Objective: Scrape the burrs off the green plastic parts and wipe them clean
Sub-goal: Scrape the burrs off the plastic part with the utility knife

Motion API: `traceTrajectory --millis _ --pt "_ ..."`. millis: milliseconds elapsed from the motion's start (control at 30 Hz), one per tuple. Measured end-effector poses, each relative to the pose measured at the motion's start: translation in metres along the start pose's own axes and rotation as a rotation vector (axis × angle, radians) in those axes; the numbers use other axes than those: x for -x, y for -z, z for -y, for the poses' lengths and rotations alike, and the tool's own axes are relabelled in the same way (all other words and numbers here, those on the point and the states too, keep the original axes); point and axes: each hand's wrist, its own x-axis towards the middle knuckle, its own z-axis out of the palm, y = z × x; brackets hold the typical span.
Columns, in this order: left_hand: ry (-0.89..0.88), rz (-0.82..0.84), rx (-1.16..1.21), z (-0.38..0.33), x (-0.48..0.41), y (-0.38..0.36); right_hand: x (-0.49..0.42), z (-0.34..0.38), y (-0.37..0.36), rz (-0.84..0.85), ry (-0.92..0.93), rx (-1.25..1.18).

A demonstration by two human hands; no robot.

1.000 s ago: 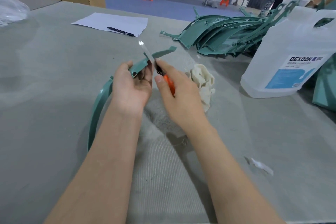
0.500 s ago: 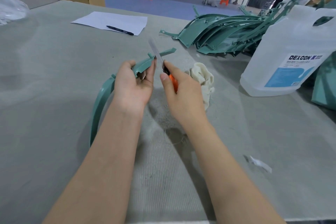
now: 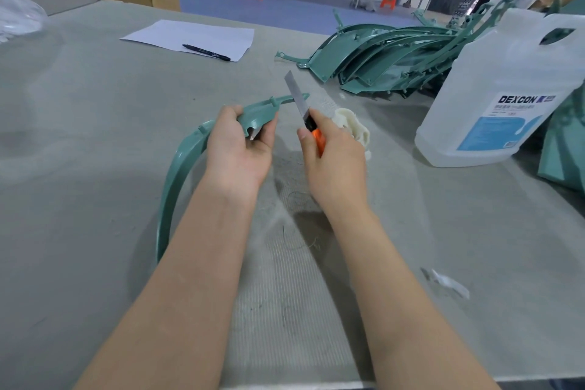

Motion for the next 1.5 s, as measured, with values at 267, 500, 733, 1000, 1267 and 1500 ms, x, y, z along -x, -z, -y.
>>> traceTrajectory --millis 267,500,733,1000,1267,1500 --pt "-0.070 -0.039 -0.064 0.010 0.005 -0.004 -0.005 -0.005 0.003 -0.009 -0.048 0.083" --pt "-0.113 -0.039 -0.053 0.010 0.004 -0.003 -0.014 -0.015 0.010 -0.069 -0.123 0.107" --pt "-0.086 -0.034 -0.040 0.007 0.006 -0.003 -0.012 -0.013 0.018 -0.085 -0.075 -0.109" --pt "-0.063 -0.018 0.018 0.002 0.003 -0.001 0.000 0.006 0.004 0.039 0.067 -0.245" --pt "0.017 -0.005 0.078 0.002 0.006 -0.001 -0.003 -0.002 0.004 -0.052 0.040 -0.168" --pt "0.029 -0.051 0.049 0.006 0.005 -0.001 -0.008 -0.009 0.009 -0.073 -0.057 -0.035"
